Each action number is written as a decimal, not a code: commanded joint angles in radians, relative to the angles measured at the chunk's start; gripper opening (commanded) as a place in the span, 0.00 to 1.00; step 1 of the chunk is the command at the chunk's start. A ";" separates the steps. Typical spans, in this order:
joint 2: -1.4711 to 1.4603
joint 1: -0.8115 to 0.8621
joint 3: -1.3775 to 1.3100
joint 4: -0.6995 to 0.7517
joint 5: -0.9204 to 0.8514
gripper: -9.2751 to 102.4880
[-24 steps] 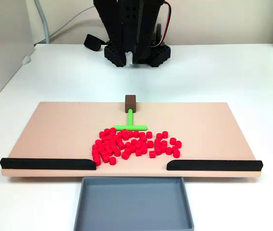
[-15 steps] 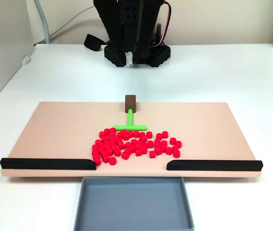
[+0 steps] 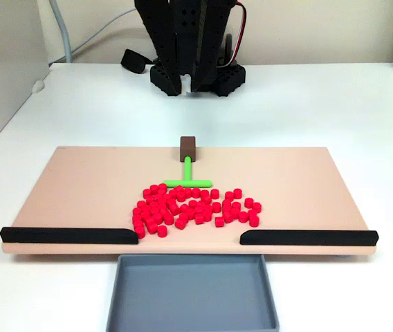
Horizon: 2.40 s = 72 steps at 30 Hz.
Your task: Grasp a green tool by the dark brown handle.
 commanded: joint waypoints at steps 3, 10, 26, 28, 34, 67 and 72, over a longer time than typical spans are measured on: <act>0.018 -0.003 -0.018 -0.005 0.005 0.08; 0.012 -0.005 -0.028 -0.005 0.005 0.08; -0.029 0.003 -0.032 -0.020 0.063 0.08; -0.014 0.003 -0.032 -0.044 0.061 0.08; -0.034 -0.003 -0.032 -0.051 0.072 0.08; 0.129 0.029 0.268 -0.252 0.072 0.11; 0.075 0.038 0.232 -0.252 0.071 0.14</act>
